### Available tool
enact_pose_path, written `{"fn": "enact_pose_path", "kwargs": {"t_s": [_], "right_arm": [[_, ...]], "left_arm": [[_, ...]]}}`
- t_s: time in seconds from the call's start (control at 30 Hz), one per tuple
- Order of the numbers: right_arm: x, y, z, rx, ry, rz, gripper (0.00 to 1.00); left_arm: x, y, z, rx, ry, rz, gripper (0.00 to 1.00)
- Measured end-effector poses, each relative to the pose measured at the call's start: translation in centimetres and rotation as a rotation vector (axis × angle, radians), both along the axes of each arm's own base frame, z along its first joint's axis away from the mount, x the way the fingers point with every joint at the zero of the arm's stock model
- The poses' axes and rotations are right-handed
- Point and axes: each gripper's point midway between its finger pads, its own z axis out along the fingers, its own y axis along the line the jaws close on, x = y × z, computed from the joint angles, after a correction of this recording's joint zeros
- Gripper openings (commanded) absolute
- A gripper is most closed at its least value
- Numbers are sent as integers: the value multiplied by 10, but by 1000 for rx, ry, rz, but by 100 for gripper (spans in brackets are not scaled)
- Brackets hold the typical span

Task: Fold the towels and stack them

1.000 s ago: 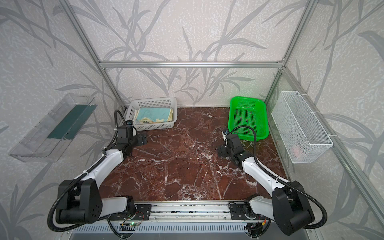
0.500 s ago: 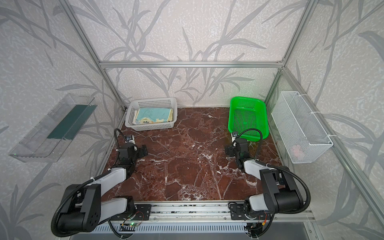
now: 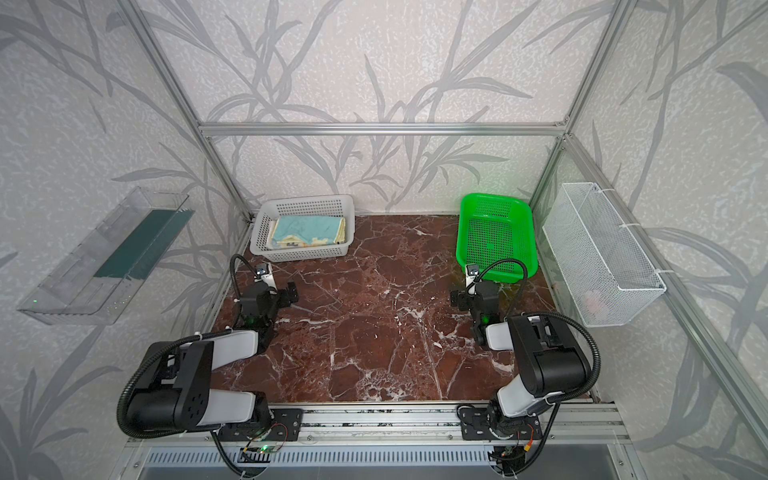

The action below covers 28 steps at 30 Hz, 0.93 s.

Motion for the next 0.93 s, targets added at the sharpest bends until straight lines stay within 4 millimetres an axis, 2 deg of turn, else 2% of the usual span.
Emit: {"fn": "enact_pose_path", "kwargs": {"t_s": [0.1, 0.17, 0.27, 0.47, 0.93], "right_arm": [[3, 2, 6, 6, -28, 6, 99], [4, 2, 9, 8, -39, 8, 99], [4, 3, 11, 11, -47, 13, 99], [4, 3, 10, 11, -46, 14, 99], [4, 3, 10, 11, -46, 15, 99]], "left_arm": [[8, 2, -17, 15, 3, 7, 99], [3, 5, -28, 13, 43, 31, 99], [7, 12, -18, 25, -5, 70, 99], [7, 18, -12, 31, -32, 110, 99], [10, 14, -9, 33, -43, 85, 99]]}}
